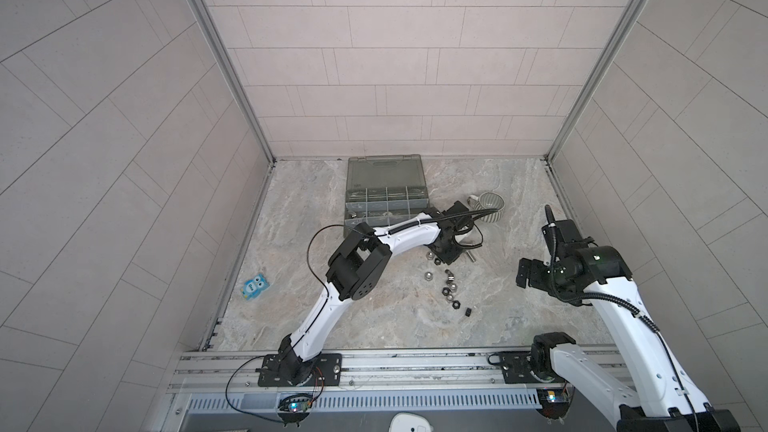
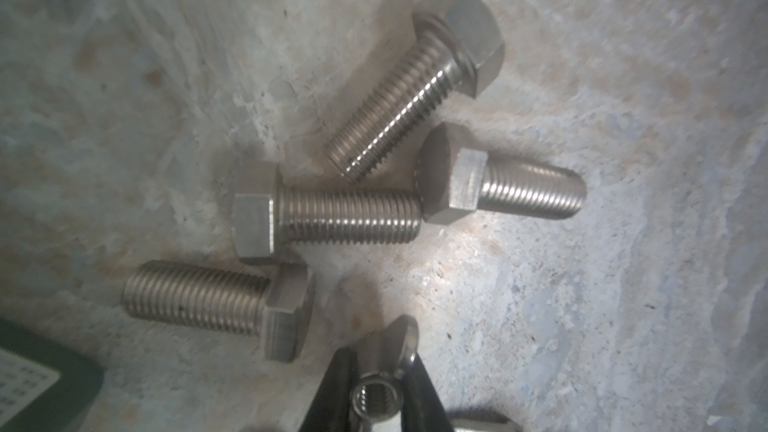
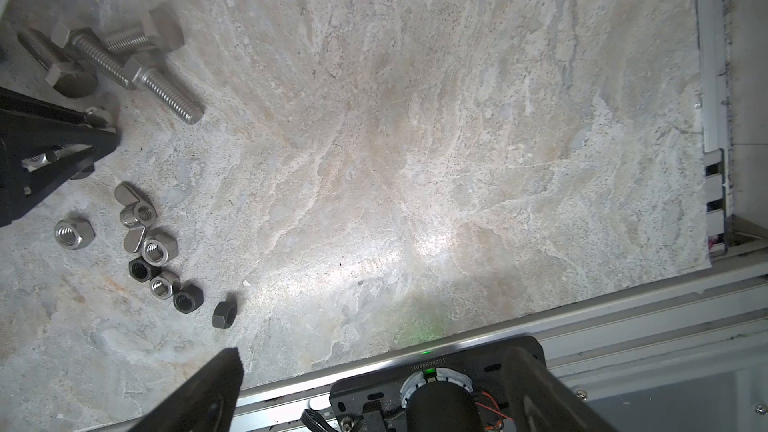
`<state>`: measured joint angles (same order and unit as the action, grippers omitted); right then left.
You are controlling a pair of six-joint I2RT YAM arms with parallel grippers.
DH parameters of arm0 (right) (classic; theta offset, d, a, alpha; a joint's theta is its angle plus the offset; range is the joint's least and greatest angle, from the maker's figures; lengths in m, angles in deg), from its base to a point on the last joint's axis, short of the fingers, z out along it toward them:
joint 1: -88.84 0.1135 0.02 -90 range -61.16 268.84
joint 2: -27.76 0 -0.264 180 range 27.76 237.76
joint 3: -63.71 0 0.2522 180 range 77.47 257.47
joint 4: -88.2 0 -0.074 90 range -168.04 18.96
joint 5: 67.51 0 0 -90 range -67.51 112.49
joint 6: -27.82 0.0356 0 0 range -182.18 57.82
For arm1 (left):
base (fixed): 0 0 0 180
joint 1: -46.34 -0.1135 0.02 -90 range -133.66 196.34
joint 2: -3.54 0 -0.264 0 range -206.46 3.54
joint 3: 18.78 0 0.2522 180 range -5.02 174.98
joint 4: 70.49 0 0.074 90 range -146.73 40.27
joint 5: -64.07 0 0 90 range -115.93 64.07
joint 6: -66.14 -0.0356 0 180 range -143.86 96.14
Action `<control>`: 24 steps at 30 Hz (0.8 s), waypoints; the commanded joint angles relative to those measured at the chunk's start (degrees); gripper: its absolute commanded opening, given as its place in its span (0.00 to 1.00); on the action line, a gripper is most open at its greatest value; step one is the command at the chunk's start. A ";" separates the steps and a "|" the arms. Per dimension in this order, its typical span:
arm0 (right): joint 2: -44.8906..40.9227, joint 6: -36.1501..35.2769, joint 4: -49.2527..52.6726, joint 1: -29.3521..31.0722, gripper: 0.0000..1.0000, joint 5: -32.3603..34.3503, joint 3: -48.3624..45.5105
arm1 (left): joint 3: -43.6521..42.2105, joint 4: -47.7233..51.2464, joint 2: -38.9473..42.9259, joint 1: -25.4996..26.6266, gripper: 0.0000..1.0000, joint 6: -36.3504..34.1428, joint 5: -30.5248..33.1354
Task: Sort the screws and nuts into containers
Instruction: 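Close the left gripper around the wing nut, then lift the wing nut over the box while the right gripper approaches the nuts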
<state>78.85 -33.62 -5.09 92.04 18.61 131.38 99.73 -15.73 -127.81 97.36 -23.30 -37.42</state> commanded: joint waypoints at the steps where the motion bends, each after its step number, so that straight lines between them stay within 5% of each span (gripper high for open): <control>1: -0.67 -0.08 -1.29 -0.30 0.99 -0.16 0.17 | -1.86 4.00 3.04 0.09 0.14 0.06 0.90; 14: 0.88 0.72 -6.18 -0.31 0.99 -2.78 -0.03 | -5.17 5.98 10.74 -2.84 0.12 1.71 2.69; 24: 5.92 1.65 -12.60 0.94 0.99 -4.56 1.44 | -6.68 7.69 16.10 -9.88 0.12 2.02 5.16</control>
<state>83.85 -33.12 -15.28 92.34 14.39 131.49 94.37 -10.12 -114.65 89.17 -21.75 -34.12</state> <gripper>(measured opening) 0.992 0.201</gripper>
